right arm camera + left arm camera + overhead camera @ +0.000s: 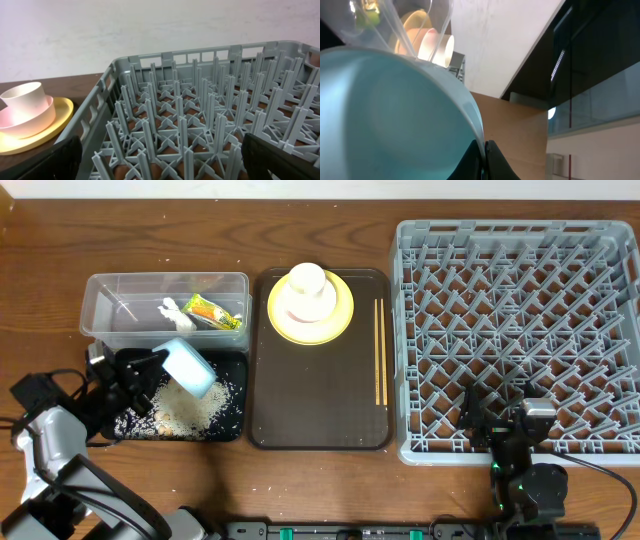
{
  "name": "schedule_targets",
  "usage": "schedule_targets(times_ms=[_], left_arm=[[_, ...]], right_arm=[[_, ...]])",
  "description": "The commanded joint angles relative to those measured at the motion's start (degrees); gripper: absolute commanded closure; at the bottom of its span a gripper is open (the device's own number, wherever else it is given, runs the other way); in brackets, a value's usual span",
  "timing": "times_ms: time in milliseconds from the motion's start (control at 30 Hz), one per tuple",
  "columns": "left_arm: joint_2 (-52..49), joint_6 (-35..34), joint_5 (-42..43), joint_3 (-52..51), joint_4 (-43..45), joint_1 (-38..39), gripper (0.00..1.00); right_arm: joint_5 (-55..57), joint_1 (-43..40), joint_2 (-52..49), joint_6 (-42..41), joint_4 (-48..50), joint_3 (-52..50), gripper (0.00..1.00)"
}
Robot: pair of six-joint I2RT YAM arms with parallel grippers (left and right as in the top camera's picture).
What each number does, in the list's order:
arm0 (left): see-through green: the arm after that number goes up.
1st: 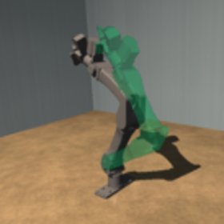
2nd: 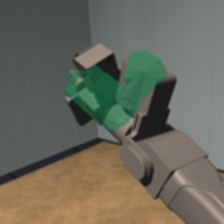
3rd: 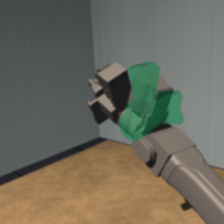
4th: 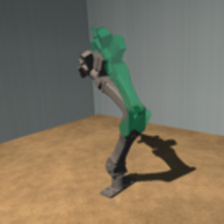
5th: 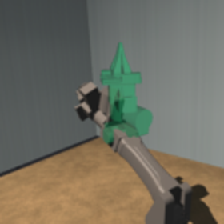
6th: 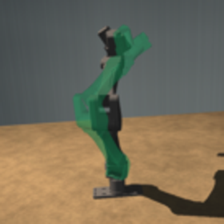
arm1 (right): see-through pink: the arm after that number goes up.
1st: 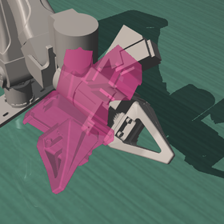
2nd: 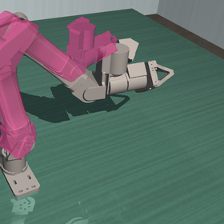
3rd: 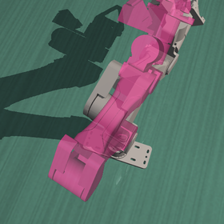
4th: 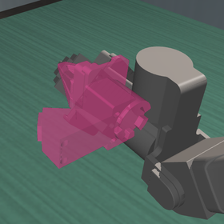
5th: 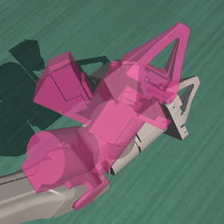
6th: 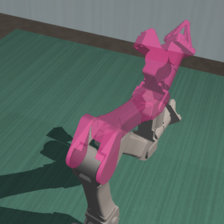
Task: Sort waste into correct bins and load items into the dishwasher rack
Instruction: 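Tip the bowl with the left gripper to dump rice onto the black tray, then carry the empty blue bowl back and set it on the brown tray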
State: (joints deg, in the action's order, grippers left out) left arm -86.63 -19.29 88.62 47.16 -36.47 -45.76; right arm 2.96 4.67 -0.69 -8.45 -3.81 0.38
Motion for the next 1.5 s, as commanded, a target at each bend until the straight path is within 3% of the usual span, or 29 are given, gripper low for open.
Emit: schedule_targets(times_ms=[0, 233, 400, 600, 800, 1000, 1233, 1467], left_arm=[[0.98, 0.55, 1.51, -0.07, -1.64, -0.28, 0.94], [1.81, 2.25, 1.51, -0.07, -3.58, 0.28, 0.94], [6.71, 2.82, -1.20, 0.04, -3.78, 5.14, 0.94], [17.59, -3.67, -19.19, 0.28, -3.76, 17.33, 0.94], [27.15, -10.36, -43.32, 0.28, -2.71, 36.81, 0.94], [28.20, -13.77, -66.03, 0.26, -1.55, 57.37, 0.94], [21.59, -15.30, -78.40, 0.26, 6.34, 74.64, 0.94], [12.33, -15.30, -84.02, 0.26, 10.82, 79.87, 0.94]], right_arm=[[-0.02, -0.37, 0.20, 0.83, -0.22, -0.07, 0.01], [-0.02, -0.37, 0.20, 0.83, -0.22, -0.07, 0.01], [-0.02, -0.37, 0.20, 0.83, -0.22, -0.07, 0.01], [-0.02, -0.37, 0.20, 0.83, -0.22, -0.07, 0.01], [-0.02, -0.37, 0.20, 0.83, -0.22, -0.07, 0.01], [-0.02, -0.37, 0.20, 0.83, -0.22, -0.07, 0.01], [0.00, -0.37, 0.20, 0.83, -0.22, -0.07, 0.01], [-0.02, -0.37, 0.20, 0.83, -0.22, -0.07, 0.01]])
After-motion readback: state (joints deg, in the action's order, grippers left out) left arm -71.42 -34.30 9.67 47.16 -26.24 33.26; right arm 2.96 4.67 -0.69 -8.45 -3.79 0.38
